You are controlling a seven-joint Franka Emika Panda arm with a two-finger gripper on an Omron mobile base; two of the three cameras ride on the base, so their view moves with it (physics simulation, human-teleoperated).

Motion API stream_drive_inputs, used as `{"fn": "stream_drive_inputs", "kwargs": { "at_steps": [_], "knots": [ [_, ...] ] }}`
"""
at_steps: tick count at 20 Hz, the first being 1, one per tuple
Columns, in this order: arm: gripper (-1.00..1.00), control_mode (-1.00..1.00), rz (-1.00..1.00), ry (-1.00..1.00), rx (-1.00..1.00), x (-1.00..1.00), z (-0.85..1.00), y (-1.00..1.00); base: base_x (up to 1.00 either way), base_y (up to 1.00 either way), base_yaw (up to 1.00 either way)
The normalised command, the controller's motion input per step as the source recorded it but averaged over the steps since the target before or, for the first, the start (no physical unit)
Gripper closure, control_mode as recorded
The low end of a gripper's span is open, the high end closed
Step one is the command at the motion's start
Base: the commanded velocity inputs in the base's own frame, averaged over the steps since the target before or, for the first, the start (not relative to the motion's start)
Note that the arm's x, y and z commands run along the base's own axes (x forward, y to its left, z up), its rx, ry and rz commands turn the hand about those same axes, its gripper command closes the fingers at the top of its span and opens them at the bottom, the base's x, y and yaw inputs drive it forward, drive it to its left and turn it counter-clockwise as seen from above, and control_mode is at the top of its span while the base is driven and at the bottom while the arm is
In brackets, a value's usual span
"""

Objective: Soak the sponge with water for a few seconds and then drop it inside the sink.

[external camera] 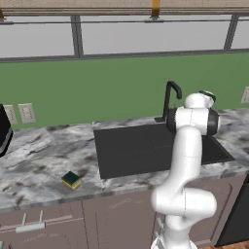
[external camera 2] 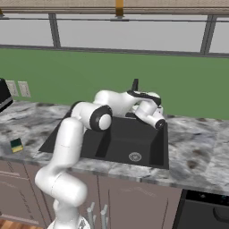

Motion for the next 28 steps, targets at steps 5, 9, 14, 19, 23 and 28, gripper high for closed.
{"fn": "stream_drive_inputs", "kwargs": {
  "at_steps": [5, 9, 14, 19, 23, 28],
  "knots": [
    [-1.00, -1.00, 0.00, 0.00, 0.00, 0.13, -0.25, 0.00, 0.00, 0.00, 0.00],
    [-1.00, -1.00, 0.00, 0.00, 0.00, 0.20, -0.11, 0.00, 0.00, 0.00, 0.00],
    [-1.00, -1.00, 0.00, 0.00, 0.00, 0.27, -0.04, 0.00, 0.00, 0.00, 0.00],
    [-1.00, -1.00, 0.00, 0.00, 0.00, 0.22, -0.04, 0.00, 0.00, 0.00, 0.00],
    [-1.00, -1.00, 0.00, 0.00, 0.00, 0.18, -0.02, 0.00, 0.00, 0.00, 0.00],
    [-1.00, -1.00, 0.00, 0.00, 0.00, 0.18, -0.06, -0.06, 0.00, 0.00, 0.00]
  ]
}}
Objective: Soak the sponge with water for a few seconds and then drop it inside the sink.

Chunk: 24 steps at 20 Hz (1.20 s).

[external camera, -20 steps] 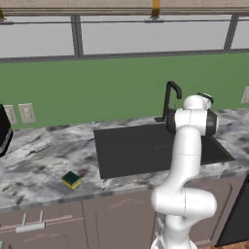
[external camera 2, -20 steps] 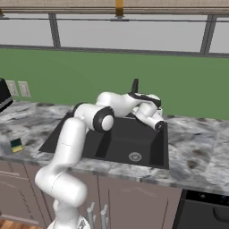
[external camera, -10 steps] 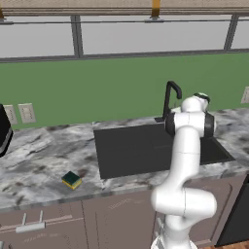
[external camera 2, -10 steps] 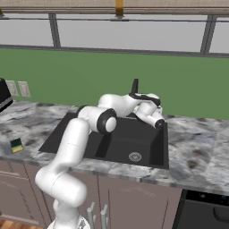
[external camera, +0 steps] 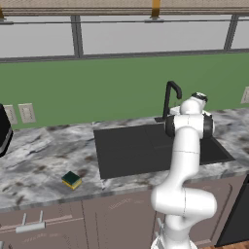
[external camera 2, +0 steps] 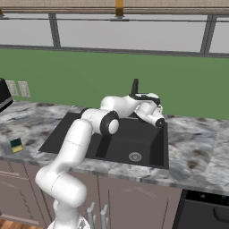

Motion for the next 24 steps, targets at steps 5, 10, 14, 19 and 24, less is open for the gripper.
{"fn": "stream_drive_inputs", "kwargs": {
  "at_steps": [5, 10, 14, 19, 24],
  "knots": [
    [-1.00, -1.00, 0.00, 0.00, 0.00, 0.14, -0.01, -0.13, 0.00, 0.00, 0.00],
    [-1.00, -1.00, 0.00, 0.00, 0.00, 0.05, 0.00, -0.11, 0.00, 0.00, 0.00],
    [-1.00, -1.00, 0.00, 0.00, 0.00, 0.09, -0.07, -0.01, 0.00, 0.00, 0.00],
    [-1.00, -1.00, 0.00, 0.00, 0.00, 0.09, -0.16, 0.00, 0.00, 0.00, 0.00],
    [-1.00, -1.00, 0.00, 0.00, 0.00, 0.13, -0.16, 0.00, 0.00, 0.00, 0.00]
  ]
}}
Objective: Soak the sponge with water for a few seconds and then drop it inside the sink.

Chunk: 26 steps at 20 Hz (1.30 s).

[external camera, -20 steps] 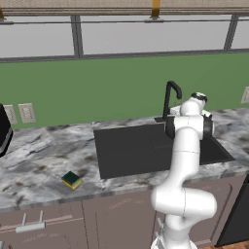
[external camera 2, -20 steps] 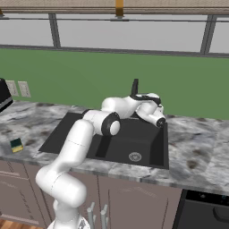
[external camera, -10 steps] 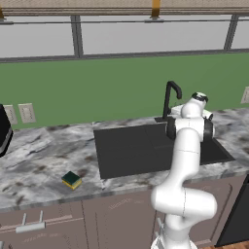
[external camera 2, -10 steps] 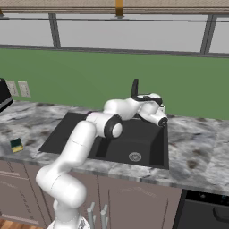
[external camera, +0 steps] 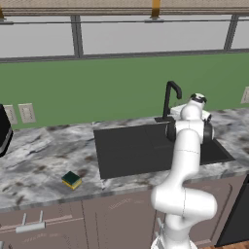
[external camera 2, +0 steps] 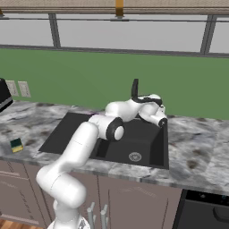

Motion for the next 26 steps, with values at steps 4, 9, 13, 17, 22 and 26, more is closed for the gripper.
{"fn": "stream_drive_inputs", "kwargs": {
  "at_steps": [4, 9, 13, 17, 22, 26],
  "knots": [
    [-1.00, -1.00, 0.00, 0.00, 0.00, 0.19, -0.12, 0.00, 0.00, 0.00, 0.00],
    [-1.00, -1.00, 0.00, 0.02, 0.00, 0.14, -0.17, 0.00, 0.00, 0.00, 0.00],
    [-1.00, -1.00, 0.00, 0.03, 0.00, 0.21, -0.08, -0.06, 0.00, 0.00, 0.00],
    [-1.00, -1.00, 0.00, 0.00, 0.00, 0.21, -0.05, -0.14, 0.00, 0.00, 0.00],
    [-1.00, -1.00, 0.00, 0.00, 0.00, 0.18, -0.15, -0.20, 0.00, 0.00, 0.00],
    [-1.00, -1.00, 0.00, 0.00, 0.00, 0.09, -0.24, -0.17, 0.00, 0.00, 0.00]
  ]
}}
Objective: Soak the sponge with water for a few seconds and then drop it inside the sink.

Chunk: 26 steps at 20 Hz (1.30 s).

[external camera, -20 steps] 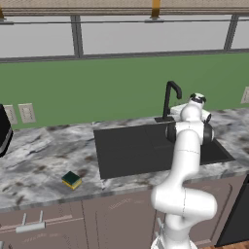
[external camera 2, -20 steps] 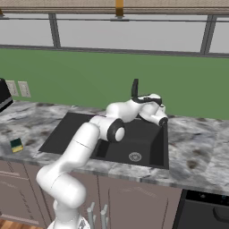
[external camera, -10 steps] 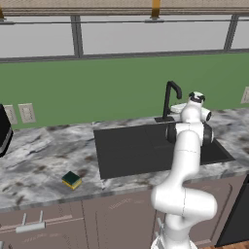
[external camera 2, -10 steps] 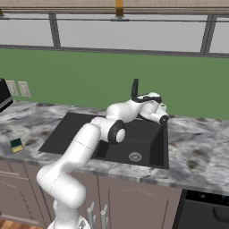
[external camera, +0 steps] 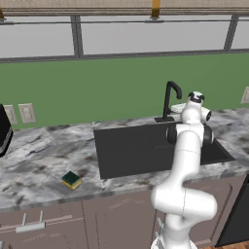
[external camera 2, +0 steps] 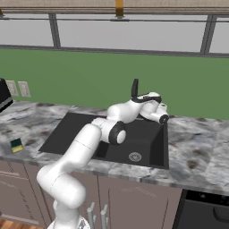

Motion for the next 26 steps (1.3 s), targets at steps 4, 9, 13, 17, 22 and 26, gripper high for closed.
{"fn": "stream_drive_inputs", "kwargs": {
  "at_steps": [4, 9, 13, 17, 22, 26],
  "knots": [
    [-1.00, -1.00, 0.00, 0.00, 0.00, 0.07, -0.26, -0.21, 0.00, 0.00, 0.00],
    [-1.00, -1.00, 0.00, 0.00, 0.00, 0.05, -0.18, -0.23, 0.00, 0.00, 0.00],
    [-1.00, -1.00, 0.00, 0.00, 0.00, 0.04, -0.20, -0.22, 0.00, 0.00, 0.00],
    [-1.00, -1.00, 0.00, 0.00, 0.00, 0.01, -0.30, -0.28, 0.00, 0.00, 0.00],
    [-1.00, -1.00, 0.00, 0.00, 0.00, 0.00, -0.31, -0.31, 0.00, 0.00, 0.00],
    [-1.00, -1.00, 0.00, 0.00, 0.00, 0.02, -0.07, -0.28, 0.00, 0.00, 0.00]
  ]
}}
